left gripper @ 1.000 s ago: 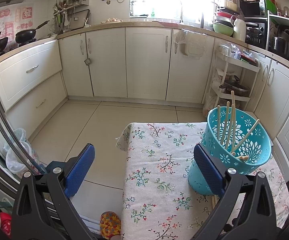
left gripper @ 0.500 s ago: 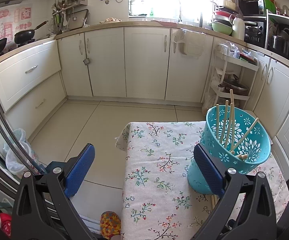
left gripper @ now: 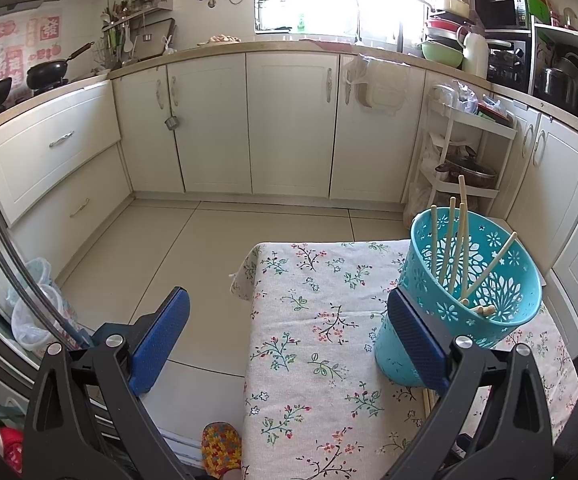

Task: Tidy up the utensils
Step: 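Bring both grippers back down to the remaining chopsticks on the table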

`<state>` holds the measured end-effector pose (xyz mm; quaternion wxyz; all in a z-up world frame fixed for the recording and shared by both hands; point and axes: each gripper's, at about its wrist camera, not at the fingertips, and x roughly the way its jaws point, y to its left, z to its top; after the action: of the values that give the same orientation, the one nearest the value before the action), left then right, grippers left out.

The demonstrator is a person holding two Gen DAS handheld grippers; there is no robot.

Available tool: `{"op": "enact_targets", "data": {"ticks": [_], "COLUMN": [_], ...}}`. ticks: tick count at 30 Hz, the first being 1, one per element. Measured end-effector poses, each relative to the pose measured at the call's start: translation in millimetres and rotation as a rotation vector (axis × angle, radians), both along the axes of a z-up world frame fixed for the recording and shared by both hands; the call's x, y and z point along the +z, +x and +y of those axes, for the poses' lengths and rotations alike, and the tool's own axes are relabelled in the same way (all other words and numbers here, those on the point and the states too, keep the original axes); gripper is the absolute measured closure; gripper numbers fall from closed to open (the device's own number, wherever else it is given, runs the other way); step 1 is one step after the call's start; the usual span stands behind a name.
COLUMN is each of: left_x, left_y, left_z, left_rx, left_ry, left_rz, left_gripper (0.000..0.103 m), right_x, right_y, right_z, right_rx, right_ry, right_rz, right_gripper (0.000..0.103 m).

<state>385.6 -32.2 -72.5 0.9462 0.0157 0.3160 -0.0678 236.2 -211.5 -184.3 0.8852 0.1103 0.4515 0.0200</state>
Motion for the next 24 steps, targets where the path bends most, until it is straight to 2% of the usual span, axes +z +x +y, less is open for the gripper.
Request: {"op": "enact_targets", "data": {"ticks": [5, 10, 17, 19, 22, 24], "left_x": [-2.1, -3.5, -6.3, -7.6, -11.6, -18.5], "left_y": [0.4, 0.5, 1.9, 2.3, 2.5, 0.0], "left_z": [0.3, -1.0, -2.5, -3.5, -6.8, -12.1], "left_rx": [0.000, -0.004, 0.000, -0.005, -0.038, -0.098], "left_ry": [0.004, 0.014, 0.027, 0.036, 0.063, 0.096], "left_rz": [0.006, 0.006, 0.015, 0.020, 0.034, 0.058], "left_gripper": [0.008, 0.008, 0.008, 0.008, 0.008, 0.008], "right_x": [0.4, 1.9, 0.7, 0.6, 2.0, 2.0], "right_y": [-0.2, -1.3, -1.9, -3.3, -7.5, -12.4], "right_z": [-0.3, -8.7, -11.1, -15.5, -19.7, -25.8], "right_rx": [-0.006, -0.033, -0.031, -0.036, -0.030, -0.033], "right_ry": [-0.051, -0.036, -0.069, -0.066, -0.072, -0.069], "right_rz": [0.013, 0.016, 0.029, 0.033, 0.042, 0.048], "right_gripper": [0.075, 0.075, 0.075, 0.080, 0.083, 0.083]}}
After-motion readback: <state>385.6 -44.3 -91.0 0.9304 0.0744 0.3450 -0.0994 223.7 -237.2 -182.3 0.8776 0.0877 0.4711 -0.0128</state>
